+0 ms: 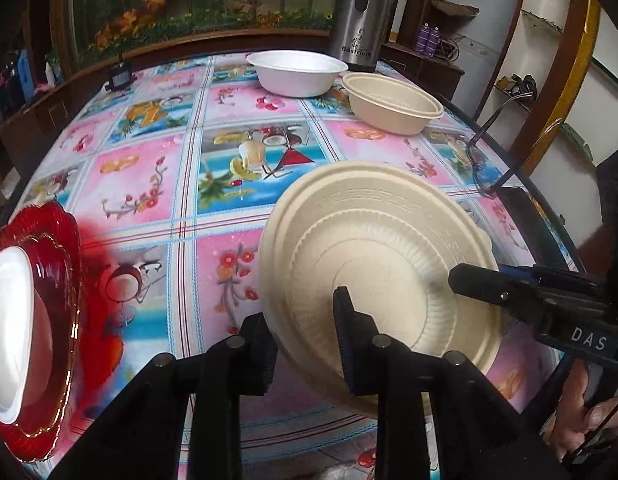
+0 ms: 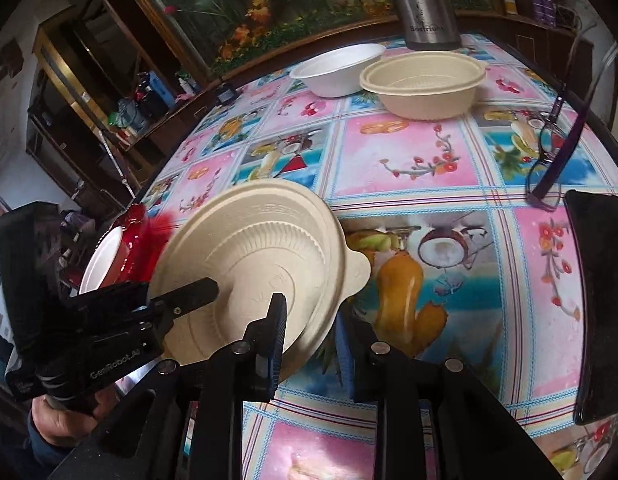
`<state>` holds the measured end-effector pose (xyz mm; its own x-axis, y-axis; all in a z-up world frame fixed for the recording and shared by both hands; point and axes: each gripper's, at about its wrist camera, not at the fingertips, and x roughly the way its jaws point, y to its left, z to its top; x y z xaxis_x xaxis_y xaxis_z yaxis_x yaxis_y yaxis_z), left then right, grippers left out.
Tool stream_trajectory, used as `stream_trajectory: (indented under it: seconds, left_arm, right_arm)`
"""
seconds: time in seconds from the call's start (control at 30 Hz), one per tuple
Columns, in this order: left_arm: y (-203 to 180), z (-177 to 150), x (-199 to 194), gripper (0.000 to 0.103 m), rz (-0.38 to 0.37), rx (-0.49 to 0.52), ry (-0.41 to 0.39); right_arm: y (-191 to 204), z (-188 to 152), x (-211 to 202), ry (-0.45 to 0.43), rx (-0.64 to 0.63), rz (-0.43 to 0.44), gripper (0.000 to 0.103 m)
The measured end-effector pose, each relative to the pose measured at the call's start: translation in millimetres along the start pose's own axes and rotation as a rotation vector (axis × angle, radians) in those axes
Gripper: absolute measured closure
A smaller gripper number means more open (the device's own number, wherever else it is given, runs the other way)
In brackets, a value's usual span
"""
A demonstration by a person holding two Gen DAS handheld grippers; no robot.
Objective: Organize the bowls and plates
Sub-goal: 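Lift the beige pulp plate and carry it toward the plate stack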
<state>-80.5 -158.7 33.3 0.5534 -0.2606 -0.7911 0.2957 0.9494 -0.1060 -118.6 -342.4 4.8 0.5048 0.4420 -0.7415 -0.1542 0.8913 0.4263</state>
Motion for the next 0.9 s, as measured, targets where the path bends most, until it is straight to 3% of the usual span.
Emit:
stream_trajectory:
  seconds: [0.43,0.9]
  left_arm:
    - [-7,-2,-10,0.079,0.1,0.054,-0.059]
    - [-5,-4,-20,0.079,0.128,0.061,-0.093]
  right_arm:
    - [2,-2,-4,-0.007,0.018,0.019,0.08]
    - [14,-1,-10,-0.017,-0.005,0.023,0.08]
